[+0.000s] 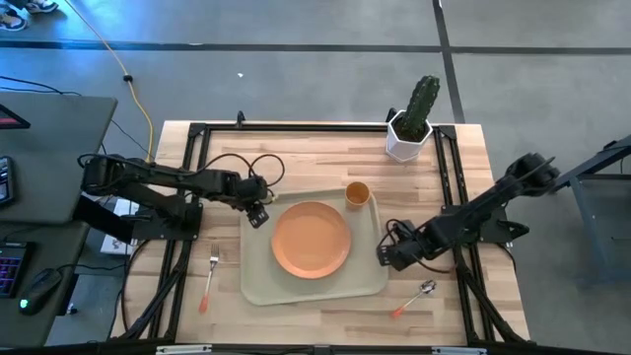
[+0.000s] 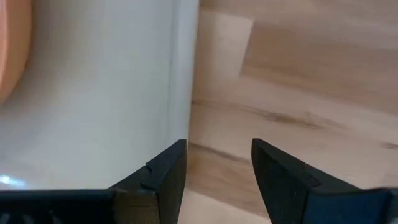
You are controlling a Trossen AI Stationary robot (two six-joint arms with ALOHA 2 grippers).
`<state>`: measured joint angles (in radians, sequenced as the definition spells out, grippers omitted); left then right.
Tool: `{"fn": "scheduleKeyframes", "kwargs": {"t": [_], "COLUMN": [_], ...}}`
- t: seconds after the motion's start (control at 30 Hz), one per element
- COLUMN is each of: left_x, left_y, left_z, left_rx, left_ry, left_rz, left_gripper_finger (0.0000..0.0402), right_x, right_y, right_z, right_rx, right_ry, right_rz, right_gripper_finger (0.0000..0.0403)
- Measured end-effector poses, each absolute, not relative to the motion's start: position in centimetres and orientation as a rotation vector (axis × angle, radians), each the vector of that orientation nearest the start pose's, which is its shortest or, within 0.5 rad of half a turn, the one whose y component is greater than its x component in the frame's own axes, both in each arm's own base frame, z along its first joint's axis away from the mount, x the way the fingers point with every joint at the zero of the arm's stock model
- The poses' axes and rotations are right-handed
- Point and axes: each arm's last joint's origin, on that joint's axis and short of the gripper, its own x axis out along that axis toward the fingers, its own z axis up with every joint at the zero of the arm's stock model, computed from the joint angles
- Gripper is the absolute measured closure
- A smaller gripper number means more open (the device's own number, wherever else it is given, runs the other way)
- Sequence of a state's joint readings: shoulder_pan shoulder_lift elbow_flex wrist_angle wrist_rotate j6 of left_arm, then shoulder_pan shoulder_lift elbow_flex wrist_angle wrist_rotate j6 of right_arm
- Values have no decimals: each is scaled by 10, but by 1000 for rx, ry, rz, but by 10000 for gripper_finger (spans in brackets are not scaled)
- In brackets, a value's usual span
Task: Pick and place plate/cup/fork/spoon on tray
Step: Adjust the gray tray
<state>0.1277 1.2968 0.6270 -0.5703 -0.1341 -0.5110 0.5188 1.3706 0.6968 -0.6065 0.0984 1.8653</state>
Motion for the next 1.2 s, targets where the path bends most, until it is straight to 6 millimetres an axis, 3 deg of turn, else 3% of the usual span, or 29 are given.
{"fn": "scheduleKeyframes", "kwargs": {"t": [0.37, 0.77, 1.2], "left_x": [213, 224, 235], "left_y": [50, 66, 88], "left_z": [158, 140, 135], "left_rx": [-410, -415, -457], "left_ry": [1118, 1119, 990], "left_rz": [527, 524, 533], "left_gripper_finger": [200, 200, 200], "right_x": [192, 192, 187], "right_y": [107, 107, 101], "right_z": [165, 165, 167], "right_rx": [1175, 1180, 1129], "right_ry": [1105, 1110, 1146], "right_rz": [-847, -842, -867], "right_gripper_finger": [232, 232, 232]}}
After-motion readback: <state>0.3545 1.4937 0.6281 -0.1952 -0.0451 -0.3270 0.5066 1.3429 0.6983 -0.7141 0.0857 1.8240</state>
